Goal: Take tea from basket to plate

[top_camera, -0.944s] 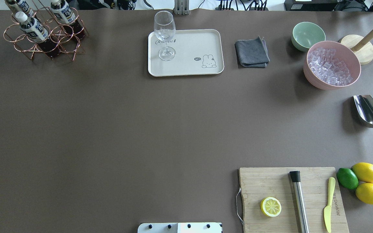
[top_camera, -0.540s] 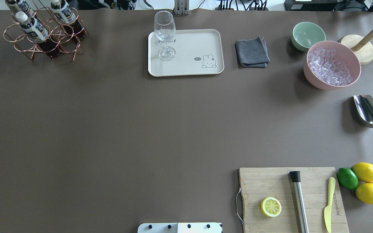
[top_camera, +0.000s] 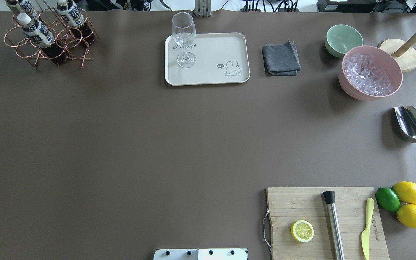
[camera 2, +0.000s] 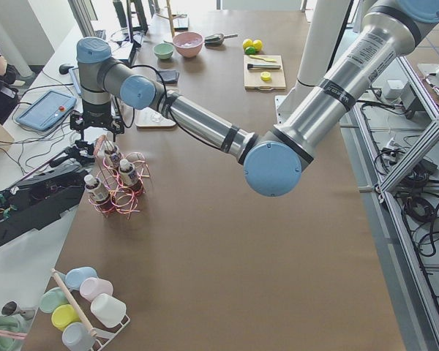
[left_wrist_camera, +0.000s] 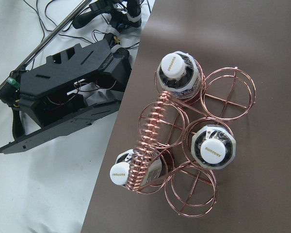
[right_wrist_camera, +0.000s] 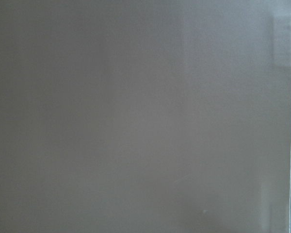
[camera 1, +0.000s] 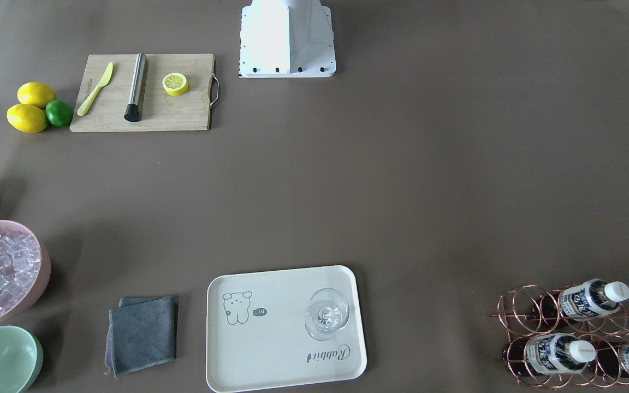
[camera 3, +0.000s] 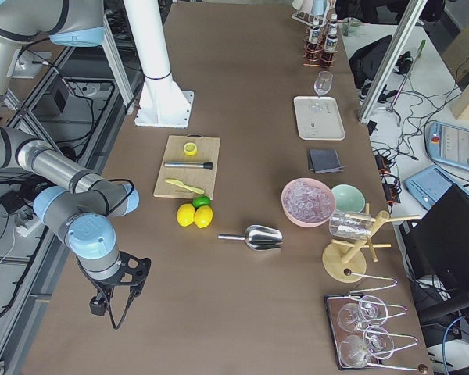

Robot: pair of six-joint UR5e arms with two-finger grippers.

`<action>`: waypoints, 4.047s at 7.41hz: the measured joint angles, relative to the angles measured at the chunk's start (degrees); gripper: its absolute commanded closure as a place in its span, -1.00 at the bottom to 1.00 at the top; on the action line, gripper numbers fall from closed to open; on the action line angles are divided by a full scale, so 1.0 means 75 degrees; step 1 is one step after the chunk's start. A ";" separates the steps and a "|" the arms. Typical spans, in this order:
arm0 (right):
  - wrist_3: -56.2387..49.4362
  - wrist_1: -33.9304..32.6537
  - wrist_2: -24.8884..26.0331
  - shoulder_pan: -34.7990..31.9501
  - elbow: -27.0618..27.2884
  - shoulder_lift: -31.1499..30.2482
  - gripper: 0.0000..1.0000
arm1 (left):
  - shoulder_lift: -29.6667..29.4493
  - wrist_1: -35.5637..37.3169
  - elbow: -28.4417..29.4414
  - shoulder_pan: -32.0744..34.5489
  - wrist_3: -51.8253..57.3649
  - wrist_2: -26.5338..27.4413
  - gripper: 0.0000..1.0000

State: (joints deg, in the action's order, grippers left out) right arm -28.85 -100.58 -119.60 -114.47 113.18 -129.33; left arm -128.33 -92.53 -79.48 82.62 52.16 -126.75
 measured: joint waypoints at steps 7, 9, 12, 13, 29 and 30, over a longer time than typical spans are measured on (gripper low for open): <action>0.0002 0.0549 -0.0459 -0.0443 -0.0844 0.0018 -0.99 | -0.0824 0.0274 0.1111 -0.0452 0.0893 -0.0345 -0.95; -0.0010 0.0618 -0.0549 -0.0445 -0.0769 0.0030 -0.99 | -0.0816 0.0225 0.1314 -0.0378 0.1098 -0.0459 -0.95; -0.0030 0.1714 -0.0592 -0.0439 -0.0857 0.0057 -0.99 | -0.0810 -0.0170 0.1683 -0.0360 0.1164 -0.0479 -0.47; -0.0033 0.2232 -0.0606 -0.0400 -0.0891 0.0056 -0.99 | -0.0808 -0.0213 0.1724 -0.0374 0.1166 -0.0484 -0.01; -0.0309 0.1909 -0.1330 0.0741 -0.0320 0.0750 -0.99 | 0.1056 0.1510 -0.3161 0.0130 0.1083 -0.0909 1.00; -0.0203 0.1671 -0.1527 0.0876 -0.0322 0.0938 -0.99 | 0.1220 0.1653 -0.3558 0.0130 0.1061 -0.0918 1.00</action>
State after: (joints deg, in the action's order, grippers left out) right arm -30.37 -88.04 -131.05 -107.91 110.77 -122.30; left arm -119.18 -80.13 -106.17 83.59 60.12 -133.63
